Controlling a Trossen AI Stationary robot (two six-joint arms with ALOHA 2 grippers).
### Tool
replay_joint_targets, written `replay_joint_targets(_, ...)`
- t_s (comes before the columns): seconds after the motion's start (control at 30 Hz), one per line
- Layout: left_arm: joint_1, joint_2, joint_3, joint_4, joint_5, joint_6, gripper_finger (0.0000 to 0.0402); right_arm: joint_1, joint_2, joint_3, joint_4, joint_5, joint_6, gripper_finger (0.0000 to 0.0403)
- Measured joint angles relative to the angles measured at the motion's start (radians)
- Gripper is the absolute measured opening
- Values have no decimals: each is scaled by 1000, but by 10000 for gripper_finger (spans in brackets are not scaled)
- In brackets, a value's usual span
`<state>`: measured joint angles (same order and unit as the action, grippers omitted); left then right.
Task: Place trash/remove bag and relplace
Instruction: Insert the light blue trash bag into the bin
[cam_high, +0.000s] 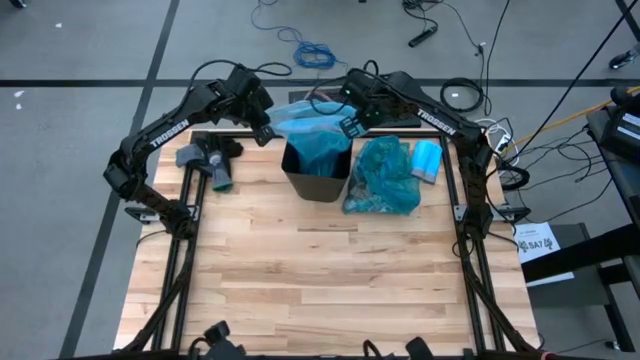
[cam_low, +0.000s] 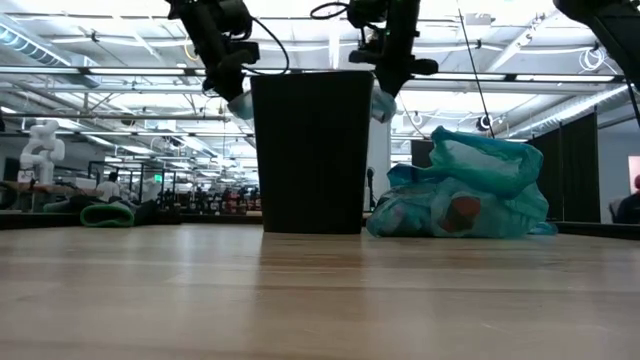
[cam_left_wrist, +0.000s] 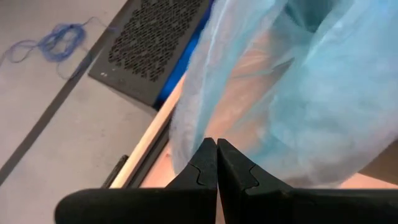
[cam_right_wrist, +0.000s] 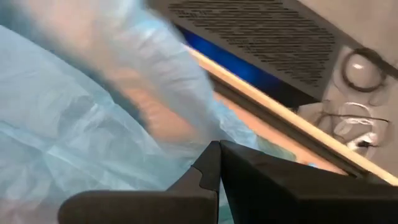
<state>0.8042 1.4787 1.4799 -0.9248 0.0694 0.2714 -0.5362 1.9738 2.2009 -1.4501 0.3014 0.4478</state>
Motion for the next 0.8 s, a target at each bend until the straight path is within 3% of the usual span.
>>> replay_joint_targets(0.17, 6, 25, 0, -16, 26, 3, 0, -6, 5, 0, -12, -109, -2, 0)
replay_joint_targets(0.53, 5, 134, -1, -95, 44, 3, 0, -6, 9, -118, -62, -172, 13, 0)
replay_joint_targets(0.8, 5, 118, -1, -114, 112, -3, 0, 24, 10, -171, -52, -170, 20, 0)
